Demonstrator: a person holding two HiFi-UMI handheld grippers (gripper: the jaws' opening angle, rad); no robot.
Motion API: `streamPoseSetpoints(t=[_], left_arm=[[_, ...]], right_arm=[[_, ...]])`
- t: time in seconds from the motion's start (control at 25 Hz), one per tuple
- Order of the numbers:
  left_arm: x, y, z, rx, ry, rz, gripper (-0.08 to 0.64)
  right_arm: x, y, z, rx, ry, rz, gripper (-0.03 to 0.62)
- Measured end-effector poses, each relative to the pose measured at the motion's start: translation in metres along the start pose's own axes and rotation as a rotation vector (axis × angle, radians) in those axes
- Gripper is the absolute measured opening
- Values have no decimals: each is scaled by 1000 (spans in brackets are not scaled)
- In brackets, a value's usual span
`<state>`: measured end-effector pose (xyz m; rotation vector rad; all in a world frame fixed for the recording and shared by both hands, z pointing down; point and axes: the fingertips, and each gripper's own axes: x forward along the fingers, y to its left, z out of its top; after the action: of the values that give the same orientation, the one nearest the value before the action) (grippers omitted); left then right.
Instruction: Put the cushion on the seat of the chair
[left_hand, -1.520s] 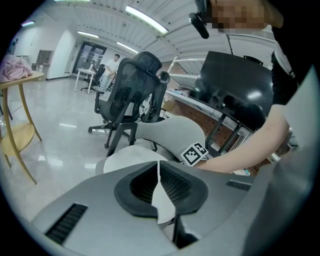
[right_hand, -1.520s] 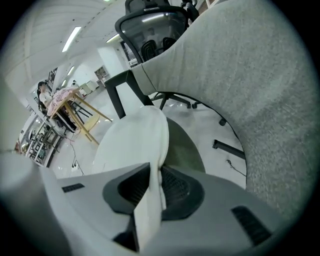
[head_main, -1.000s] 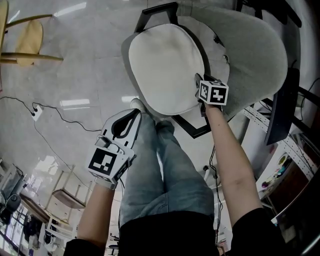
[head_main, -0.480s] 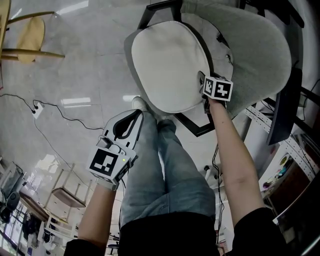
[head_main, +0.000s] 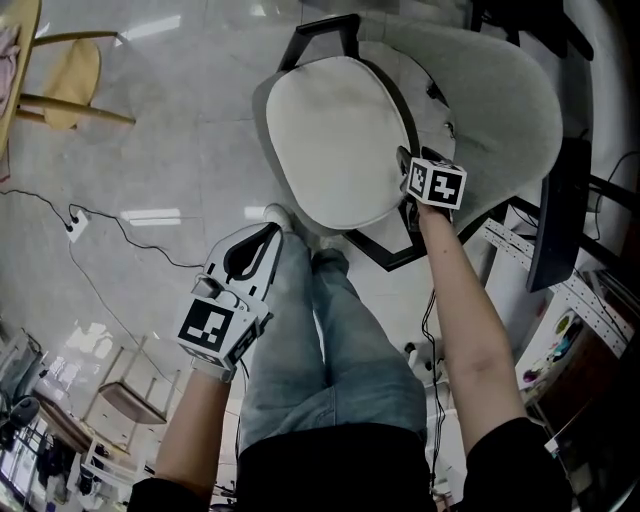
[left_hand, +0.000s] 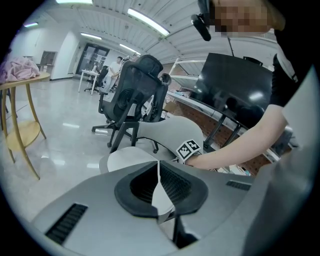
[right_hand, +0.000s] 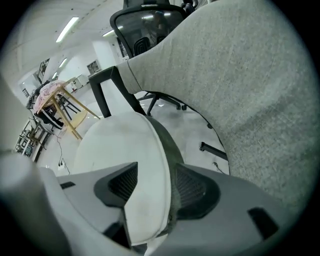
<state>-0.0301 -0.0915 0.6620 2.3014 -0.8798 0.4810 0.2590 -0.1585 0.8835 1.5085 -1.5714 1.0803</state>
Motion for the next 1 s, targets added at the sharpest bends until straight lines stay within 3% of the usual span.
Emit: streamPoseSetpoints(t=[0.36,0.68,1.0], left_arm=[[-18,-26,15,10,-45,17,12],[-36,-47,36,31,-85,47,12],[-52,-61,62,57,-131,62,12]], right_arm=[[-48,33,17,-39,-37,65,218],[-100,79,21,-76,-20,130,98],[-168,126,54,-94,-119,222,46]])
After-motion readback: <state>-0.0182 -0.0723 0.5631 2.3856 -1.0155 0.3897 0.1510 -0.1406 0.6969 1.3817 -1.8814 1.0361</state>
